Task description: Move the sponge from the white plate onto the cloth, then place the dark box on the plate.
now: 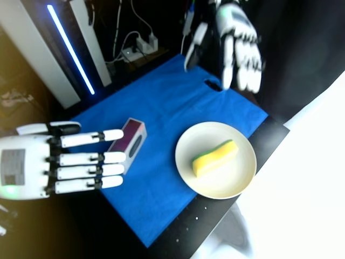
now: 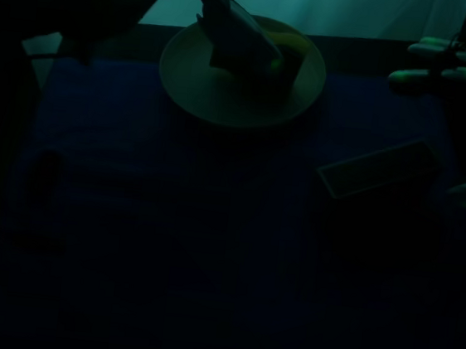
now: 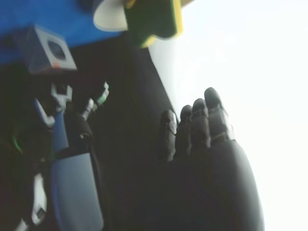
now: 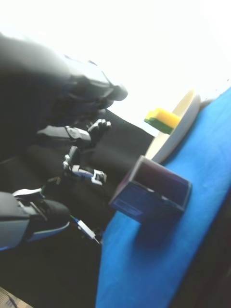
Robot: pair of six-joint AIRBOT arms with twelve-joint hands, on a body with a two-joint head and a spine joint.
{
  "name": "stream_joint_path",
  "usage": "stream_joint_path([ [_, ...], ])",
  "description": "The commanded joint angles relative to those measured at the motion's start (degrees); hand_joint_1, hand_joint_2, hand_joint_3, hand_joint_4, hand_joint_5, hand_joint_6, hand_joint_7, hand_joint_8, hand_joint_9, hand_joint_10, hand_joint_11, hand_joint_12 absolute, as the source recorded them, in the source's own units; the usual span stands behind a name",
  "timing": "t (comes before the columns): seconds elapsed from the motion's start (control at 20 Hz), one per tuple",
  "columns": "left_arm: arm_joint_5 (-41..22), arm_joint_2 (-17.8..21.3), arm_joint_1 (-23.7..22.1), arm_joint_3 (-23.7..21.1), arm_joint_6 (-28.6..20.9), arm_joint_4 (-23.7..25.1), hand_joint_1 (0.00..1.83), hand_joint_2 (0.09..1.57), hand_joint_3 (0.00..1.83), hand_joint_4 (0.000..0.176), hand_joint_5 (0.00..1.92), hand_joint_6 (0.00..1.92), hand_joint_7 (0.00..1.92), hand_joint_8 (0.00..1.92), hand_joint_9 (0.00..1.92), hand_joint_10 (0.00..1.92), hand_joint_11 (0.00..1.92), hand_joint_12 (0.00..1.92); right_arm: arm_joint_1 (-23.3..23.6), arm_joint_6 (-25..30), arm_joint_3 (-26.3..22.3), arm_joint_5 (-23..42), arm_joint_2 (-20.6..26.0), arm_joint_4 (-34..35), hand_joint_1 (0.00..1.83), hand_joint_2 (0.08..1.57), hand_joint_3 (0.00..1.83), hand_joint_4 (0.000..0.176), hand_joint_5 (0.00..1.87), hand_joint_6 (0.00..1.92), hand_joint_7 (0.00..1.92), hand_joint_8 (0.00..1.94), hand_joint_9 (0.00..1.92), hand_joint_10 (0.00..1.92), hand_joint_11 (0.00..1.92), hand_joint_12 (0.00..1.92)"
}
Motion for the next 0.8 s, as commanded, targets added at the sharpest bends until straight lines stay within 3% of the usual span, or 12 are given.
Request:
stream_joint_path([
  [0.0,-3.12,-0.22,-0.88,0.53,0.08,0.51,0.72,0.94,0.0,0.075,0.31,0.01,0.23,0.02,0.2,0.01,0.04,0.49,1.1,0.52,0.32,5.61,-0.21,3.15,0.64,1.01,0.0,0.164,0.27,0.0,0.09,0.0,0.07,0.0,0.0,0.37],
  [0.05,-2.81,-0.5,-0.96,0.71,0.08,0.95,0.86,1.01,0.01,0.054,0.47,0.02,0.45,0.03,0.42,0.03,0.1,0.8,1.24,0.76,0.47,5.55,-0.37,2.87,0.66,1.01,0.0,0.156,0.28,0.0,0.1,0.0,0.05,0.0,0.0,0.29],
  [0.1,-2.64,-0.7,-0.98,0.85,0.09,1.25,0.86,1.01,0.01,0.054,0.47,0.02,0.45,0.03,0.42,0.03,0.1,0.8,1.3,1.1,0.58,5.49,-0.48,2.66,0.66,1.01,0.0,0.156,0.28,0.0,0.1,0.0,0.05,0.0,0.0,0.29],
  [0.15,-2.46,-0.8,-0.98,0.88,0.09,1.62,0.96,1.05,0.0,0.021,0.58,0.01,0.6,0.02,0.56,0.03,0.1,0.97,1.31,1.53,0.69,5.48,-0.56,2.52,0.72,1.01,0.0,0.139,0.3,0.0,0.11,0.0,0.05,0.01,0.0,0.28],
  [0.2,-2.26,-0.8,-0.98,0.87,0.09,1.84,1.06,1.09,0.0,0.0,0.68,0.01,0.74,0.03,0.69,0.06,0.08,1.27,1.31,1.84,0.76,5.47,-0.6,2.47,0.68,1.0,0.0,0.155,0.29,0.0,0.12,0.01,0.05,0.01,0.0,0.28],
  [0.25,-1.91,-0.74,-0.97,0.88,0.11,2.01,1.14,1.11,0.0,0.0,0.75,0.01,0.82,0.02,0.74,0.06,0.08,1.27,1.31,1.88,0.77,5.47,-0.6,2.47,0.68,1.0,0.0,0.157,0.28,0.0,0.12,0.01,0.05,0.01,0.0,0.29],
  [0.3,-1.24,-0.69,-0.93,0.94,0.12,2.36,1.3,1.15,0.0,0.0,0.79,0.01,0.87,0.92,0.77,0.03,0.11,1.27,1.3,1.88,0.78,5.43,-0.6,2.47,0.7,1.0,0.0,0.15,0.28,0.0,0.12,0.0,0.04,0.0,0.0,0.24],
  [0.35,-0.73,-0.7,-0.82,1.02,0.15,2.47,1.35,1.18,0.0,0.0,0.83,0.84,0.96,1.04,0.76,1.12,0.19,1.3,1.3,1.88,0.78,5.41,-0.6,2.47,0.75,0.99,0.0,0.143,0.29,0.0,0.12,0.0,0.04,0.0,0.0,0.23],
  [0.4,-0.65,-0.7,-0.54,1.05,0.14,2.42,1.36,1.16,0.0,0.0,0.83,1.01,0.96,1.09,0.75,1.36,0.25,1.36,1.3,1.89,0.76,5.41,-0.61,2.47,0.79,0.99,0.0,0.139,0.29,0.0,0.12,0.0,0.04,0.0,0.0,0.19],
  [0.5,-1.28,-0.69,-0.14,0.81,0.13,2.04,1.37,1.14,0.0,0.0,0.94,0.82,0.94,1.12,0.84,1.39,0.43,1.37,1.3,2.11,0.71,5.4,-0.69,2.33,0.8,0.99,0.0,0.161,0.26,0.0,0.11,0.0,0.04,0.0,0.0,0.18],
  [0.55,-1.74,-0.58,-0.05,0.58,0.13,1.89,1.28,1.15,0.0,0.0,0.96,0.78,0.9,1.32,0.78,1.28,0.52,1.42,1.3,2.34,0.71,5.4,-0.77,2.19,0.82,0.99,0.0,0.159,0.27,0.0,0.11,0.0,0.06,0.0,0.0,0.23],
  [0.75,-7.81,4.17,0.21,-4.25,0.09,-1.93,1.37,1.14,0.0,0.0,0.96,0.66,0.89,1.2,0.87,1.42,0.61,1.4,1.3,3.04,0.71,5.4,-0.84,1.99,0.8,1.01,0.0,0.143,0.27,0.0,0.1,0.0,0.06,0.0,0.0,0.29],
])
